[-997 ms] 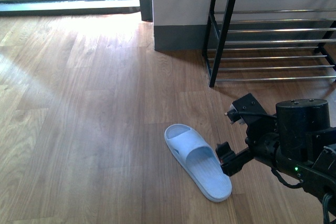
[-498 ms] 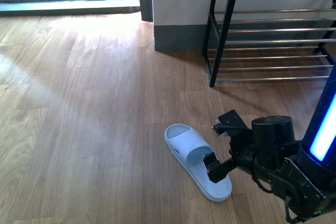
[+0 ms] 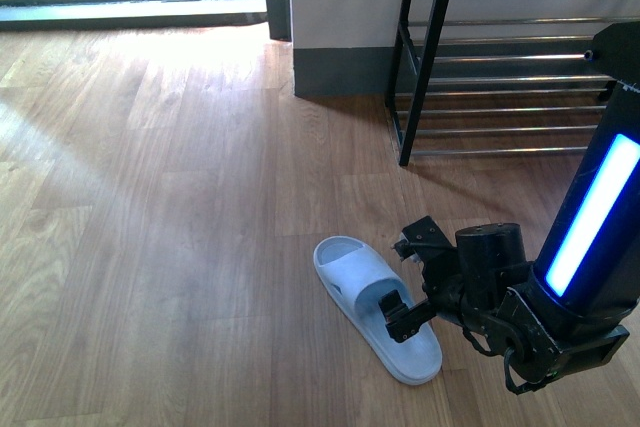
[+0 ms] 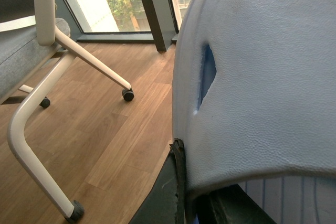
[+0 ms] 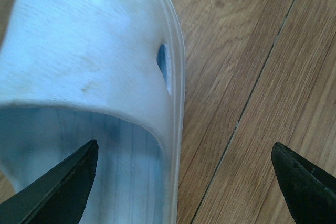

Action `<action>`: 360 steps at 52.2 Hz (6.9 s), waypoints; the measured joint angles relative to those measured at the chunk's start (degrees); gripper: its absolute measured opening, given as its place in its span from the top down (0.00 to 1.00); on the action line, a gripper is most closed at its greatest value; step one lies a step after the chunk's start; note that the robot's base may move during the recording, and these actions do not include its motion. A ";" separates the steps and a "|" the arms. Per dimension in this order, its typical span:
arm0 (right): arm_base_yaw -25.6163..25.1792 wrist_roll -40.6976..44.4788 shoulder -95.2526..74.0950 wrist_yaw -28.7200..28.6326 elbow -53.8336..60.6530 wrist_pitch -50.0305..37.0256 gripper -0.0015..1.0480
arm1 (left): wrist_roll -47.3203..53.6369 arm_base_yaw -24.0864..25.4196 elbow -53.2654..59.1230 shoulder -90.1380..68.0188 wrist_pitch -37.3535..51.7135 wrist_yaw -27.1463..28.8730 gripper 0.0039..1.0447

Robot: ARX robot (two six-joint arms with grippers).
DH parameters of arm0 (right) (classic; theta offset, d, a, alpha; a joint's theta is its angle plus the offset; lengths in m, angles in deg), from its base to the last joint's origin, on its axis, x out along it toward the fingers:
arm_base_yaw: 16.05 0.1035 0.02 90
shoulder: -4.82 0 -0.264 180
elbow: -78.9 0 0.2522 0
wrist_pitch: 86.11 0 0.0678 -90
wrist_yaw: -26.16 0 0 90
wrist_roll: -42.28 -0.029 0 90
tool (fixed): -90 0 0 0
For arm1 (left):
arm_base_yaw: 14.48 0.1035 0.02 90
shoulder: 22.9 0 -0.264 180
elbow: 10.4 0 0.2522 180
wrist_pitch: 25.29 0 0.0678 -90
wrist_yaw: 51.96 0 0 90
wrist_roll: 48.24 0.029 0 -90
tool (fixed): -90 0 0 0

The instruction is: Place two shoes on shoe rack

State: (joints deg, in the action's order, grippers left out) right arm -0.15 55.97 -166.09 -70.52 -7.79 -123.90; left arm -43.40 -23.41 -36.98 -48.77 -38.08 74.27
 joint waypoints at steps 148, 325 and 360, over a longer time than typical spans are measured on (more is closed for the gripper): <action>-6.27 8.68 40.04 10.54 35.08 -28.57 0.98 | 0.00 0.00 0.00 0.00 0.00 0.00 0.98; 8.24 5.53 143.53 14.40 45.99 81.29 0.98 | 0.02 0.00 0.07 0.00 -0.09 0.00 0.98; 9.79 7.28 149.61 21.49 53.53 59.23 0.98 | 0.02 0.00 0.07 -0.02 -0.09 0.02 0.98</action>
State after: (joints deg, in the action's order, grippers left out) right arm 9.64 63.25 -16.48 -49.03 45.74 -64.67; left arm -43.38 -23.41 -36.91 -48.79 -38.16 74.29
